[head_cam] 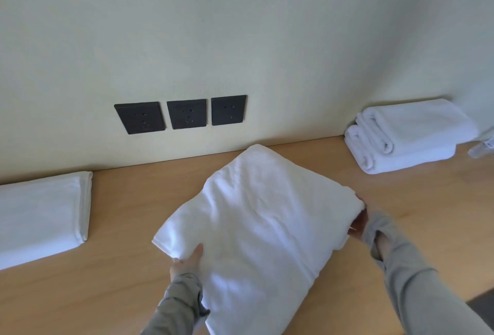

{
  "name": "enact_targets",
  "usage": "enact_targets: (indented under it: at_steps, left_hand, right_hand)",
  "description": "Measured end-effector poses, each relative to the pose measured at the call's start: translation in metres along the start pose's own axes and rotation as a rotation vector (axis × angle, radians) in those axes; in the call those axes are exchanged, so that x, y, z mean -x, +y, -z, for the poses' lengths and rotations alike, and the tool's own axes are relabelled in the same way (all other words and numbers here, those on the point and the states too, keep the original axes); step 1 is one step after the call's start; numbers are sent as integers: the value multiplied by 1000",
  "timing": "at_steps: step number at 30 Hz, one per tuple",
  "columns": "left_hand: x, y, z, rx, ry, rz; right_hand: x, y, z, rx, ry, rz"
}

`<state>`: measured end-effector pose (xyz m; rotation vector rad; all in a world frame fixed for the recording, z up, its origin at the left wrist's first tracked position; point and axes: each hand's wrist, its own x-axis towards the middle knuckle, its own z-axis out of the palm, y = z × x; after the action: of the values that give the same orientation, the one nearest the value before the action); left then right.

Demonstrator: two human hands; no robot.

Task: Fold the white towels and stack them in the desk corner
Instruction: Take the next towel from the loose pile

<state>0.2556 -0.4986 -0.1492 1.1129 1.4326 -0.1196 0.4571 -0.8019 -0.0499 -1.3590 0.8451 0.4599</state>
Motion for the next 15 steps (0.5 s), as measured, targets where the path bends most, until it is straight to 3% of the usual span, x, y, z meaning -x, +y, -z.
enact_targets:
  at_steps: [5,11,13,15]
  left_hand:
    - [21,35,9,-81,32,-395]
    - [15,128,56,-145,32,-621]
    - [7,149,76,-169,30,-678]
    - [-6,161,92,-214,67,-721]
  right_hand:
    - [17,-26,-28,112,86,218]
    - [87,-26,-35,354,74,911]
    - [105,-8,-29,325,39,977]
    - [101,26,-20,242,48,857]
